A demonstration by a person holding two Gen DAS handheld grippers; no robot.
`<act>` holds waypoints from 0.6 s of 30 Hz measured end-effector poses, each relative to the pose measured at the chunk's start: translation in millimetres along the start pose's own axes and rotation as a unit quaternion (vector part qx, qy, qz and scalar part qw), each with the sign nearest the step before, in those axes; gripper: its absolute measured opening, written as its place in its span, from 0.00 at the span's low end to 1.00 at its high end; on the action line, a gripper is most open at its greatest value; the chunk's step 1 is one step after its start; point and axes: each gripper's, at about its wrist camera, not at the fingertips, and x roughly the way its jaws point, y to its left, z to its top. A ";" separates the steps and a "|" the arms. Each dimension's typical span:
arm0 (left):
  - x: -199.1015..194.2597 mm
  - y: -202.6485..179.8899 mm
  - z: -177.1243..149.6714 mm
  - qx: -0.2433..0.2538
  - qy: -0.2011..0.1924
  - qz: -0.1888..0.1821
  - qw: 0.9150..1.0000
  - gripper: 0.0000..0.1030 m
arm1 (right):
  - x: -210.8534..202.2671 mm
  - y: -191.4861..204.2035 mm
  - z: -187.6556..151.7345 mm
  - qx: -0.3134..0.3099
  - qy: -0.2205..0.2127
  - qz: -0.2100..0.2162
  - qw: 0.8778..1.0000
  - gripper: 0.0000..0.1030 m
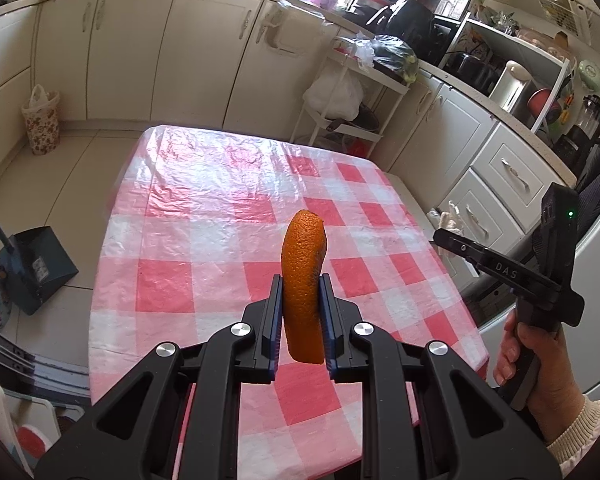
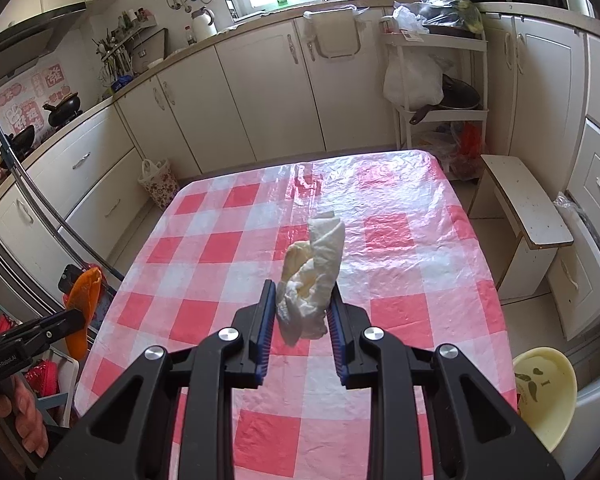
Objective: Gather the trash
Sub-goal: 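Carry the carrot with the left tool while the right tool carries the tissue into the bin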
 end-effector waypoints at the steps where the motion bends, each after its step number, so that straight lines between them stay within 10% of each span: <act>1: -1.2 -1.1 0.5 0.000 -0.003 -0.004 1.000 0.16 | -2.2 -2.3 0.6 0.006 -0.003 0.004 1.000 0.26; 7: -5.3 -16.7 2.1 0.023 -0.016 -0.036 0.999 0.16 | -36.5 -34.2 -0.8 0.047 -0.032 0.022 0.998 0.26; 18: 28.5 -107.6 -4.1 0.090 0.019 -0.143 0.985 0.16 | -98.4 -178.3 -68.6 0.090 -0.005 -0.069 0.994 0.26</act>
